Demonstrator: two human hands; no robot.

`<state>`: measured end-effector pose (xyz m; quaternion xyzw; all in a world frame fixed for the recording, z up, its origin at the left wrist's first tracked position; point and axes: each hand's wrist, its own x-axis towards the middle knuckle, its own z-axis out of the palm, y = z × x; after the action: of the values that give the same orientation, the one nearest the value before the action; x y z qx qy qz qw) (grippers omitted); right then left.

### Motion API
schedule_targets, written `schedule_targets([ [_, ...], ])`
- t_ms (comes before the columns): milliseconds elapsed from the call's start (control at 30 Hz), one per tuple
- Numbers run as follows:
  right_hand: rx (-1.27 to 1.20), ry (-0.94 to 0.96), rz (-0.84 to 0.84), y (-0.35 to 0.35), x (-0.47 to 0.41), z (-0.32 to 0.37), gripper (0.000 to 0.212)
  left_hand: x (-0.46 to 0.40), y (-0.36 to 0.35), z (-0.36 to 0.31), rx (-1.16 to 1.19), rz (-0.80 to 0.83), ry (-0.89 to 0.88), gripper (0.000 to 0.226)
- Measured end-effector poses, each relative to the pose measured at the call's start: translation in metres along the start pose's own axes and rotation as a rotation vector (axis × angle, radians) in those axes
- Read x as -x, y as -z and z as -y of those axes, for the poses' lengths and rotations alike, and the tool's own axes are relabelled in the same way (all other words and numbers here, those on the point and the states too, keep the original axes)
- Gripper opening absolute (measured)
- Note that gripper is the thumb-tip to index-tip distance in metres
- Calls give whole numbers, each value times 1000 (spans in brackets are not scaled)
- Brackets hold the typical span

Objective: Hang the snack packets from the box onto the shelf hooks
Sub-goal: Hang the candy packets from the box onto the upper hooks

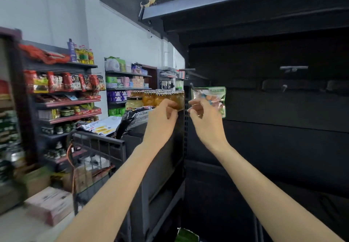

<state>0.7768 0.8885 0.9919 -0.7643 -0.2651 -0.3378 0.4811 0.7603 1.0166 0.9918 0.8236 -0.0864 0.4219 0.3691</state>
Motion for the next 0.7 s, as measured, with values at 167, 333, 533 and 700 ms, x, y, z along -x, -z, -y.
schedule_targets([
  [167,-121,-33,152,-29,56,36,15,73,63,29,-55,-27,97,13],
  [333,-172,-109,395,-96,143,59,15,166,131,95,-49,-34,336,17],
  [533,-87,-317,680,-190,262,67,17,286,192,182,-105,122,698,18],
  [700,49,-473,954,-245,343,59,25,361,220,226,-151,355,890,16],
])
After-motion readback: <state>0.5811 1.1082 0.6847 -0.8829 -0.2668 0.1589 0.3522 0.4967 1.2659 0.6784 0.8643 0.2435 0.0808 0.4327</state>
